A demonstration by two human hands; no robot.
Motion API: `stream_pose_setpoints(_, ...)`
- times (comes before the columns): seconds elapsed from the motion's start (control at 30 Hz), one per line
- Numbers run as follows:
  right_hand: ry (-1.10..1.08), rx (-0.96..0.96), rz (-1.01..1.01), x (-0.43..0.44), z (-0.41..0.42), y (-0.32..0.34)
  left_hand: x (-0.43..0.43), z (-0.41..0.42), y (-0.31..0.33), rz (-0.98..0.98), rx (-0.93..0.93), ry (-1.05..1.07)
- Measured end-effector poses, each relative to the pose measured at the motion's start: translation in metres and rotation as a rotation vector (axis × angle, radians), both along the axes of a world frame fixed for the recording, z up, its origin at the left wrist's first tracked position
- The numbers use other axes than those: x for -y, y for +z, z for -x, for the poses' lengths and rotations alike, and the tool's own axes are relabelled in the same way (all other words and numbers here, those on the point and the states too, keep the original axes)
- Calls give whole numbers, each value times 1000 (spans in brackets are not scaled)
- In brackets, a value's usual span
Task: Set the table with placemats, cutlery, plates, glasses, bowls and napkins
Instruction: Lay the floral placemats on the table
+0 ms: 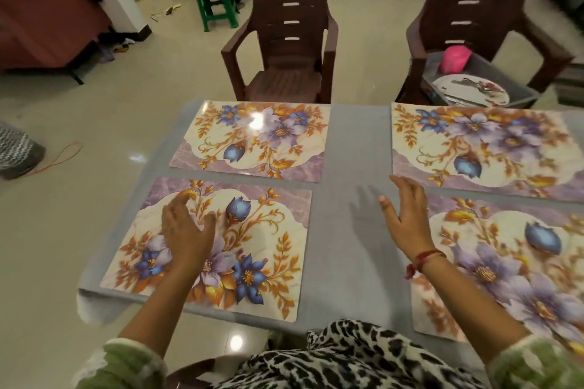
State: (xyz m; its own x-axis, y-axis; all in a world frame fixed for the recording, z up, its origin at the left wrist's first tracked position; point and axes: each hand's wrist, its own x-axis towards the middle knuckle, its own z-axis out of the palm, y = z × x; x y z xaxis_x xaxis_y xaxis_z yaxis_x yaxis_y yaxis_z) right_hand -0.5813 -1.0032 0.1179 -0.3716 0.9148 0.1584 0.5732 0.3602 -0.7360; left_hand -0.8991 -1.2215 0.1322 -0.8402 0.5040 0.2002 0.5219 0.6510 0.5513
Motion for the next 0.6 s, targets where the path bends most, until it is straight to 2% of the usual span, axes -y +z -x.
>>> stream_pose_setpoints(0.23, -202, 80, -10, 22, -55, 5, -33, 0, -12, 33, 44, -139)
stream_pose_setpoints(0.43, -281, 131, -54, 19, -72, 23, -41, -25, -22, -74, 104, -280)
stream_pose_setpoints(0.6, -282, 184, -92, 23, -73, 29, -26, -48, -41, -23, 135, -400)
